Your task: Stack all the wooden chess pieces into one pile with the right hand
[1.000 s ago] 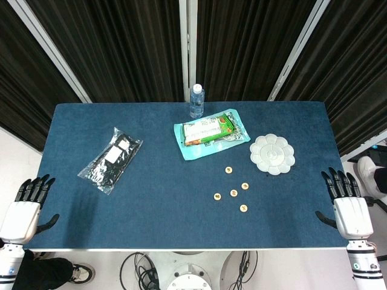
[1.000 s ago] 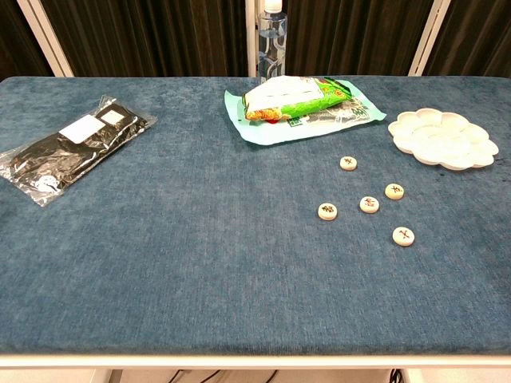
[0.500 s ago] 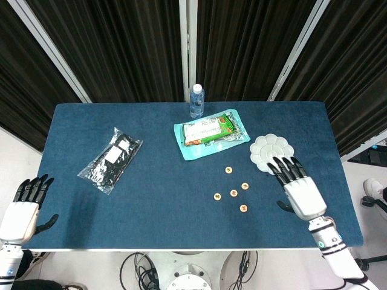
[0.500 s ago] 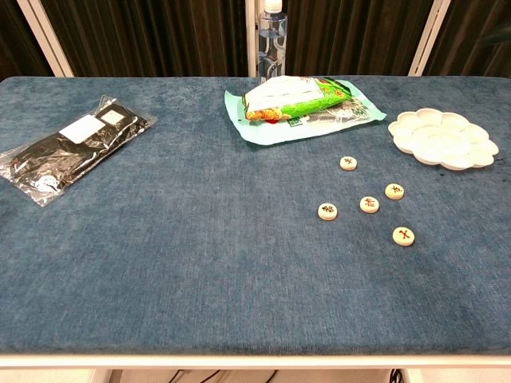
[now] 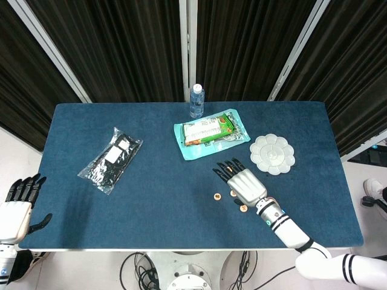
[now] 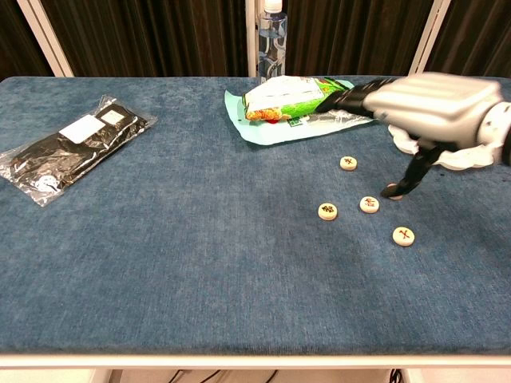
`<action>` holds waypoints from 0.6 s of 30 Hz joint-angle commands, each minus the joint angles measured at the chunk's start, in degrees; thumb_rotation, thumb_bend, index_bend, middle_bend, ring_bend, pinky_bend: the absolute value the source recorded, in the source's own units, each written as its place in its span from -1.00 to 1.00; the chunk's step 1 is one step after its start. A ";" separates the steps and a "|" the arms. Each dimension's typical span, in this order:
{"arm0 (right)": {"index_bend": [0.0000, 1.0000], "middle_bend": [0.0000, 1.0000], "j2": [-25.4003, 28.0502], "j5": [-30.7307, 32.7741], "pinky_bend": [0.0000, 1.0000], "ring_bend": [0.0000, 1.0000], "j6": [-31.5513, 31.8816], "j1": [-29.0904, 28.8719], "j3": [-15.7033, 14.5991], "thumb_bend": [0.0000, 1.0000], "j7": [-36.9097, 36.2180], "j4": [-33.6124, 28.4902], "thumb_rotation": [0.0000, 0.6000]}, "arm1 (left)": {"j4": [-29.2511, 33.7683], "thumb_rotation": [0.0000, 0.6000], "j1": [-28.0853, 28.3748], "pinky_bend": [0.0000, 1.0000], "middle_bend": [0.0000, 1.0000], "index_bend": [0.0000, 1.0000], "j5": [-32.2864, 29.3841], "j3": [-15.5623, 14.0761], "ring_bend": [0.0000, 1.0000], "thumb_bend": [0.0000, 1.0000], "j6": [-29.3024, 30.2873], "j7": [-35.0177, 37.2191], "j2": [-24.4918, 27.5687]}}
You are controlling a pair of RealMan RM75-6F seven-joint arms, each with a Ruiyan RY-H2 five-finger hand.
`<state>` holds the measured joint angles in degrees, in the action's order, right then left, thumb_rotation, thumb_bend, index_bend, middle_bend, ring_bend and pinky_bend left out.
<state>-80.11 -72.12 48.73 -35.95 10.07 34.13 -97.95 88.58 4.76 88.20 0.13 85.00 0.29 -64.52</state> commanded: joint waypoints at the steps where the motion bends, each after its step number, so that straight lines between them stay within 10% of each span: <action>1: -0.98 -1.00 -1.63 1.52 -1.00 -1.00 -0.78 -1.23 -0.75 -0.88 1.25 1.68 1.00 | -0.04 1.00 0.06 -1.00 -1.00 -0.91 -0.04 -0.06 -1.00 -0.54 -0.24 0.00 0.01; 18: -0.67 -1.00 -8.95 4.65 -1.00 -1.00 0.92 -4.11 -4.06 -0.86 1.27 7.98 1.00 | 1.08 1.00 0.16 -1.00 -1.00 -0.91 0.53 -0.68 -1.00 -0.54 -0.91 0.26 0.91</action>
<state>-88.75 -67.37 49.45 -39.91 6.14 35.66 -90.26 89.68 4.92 88.74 -0.55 84.10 0.54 -63.61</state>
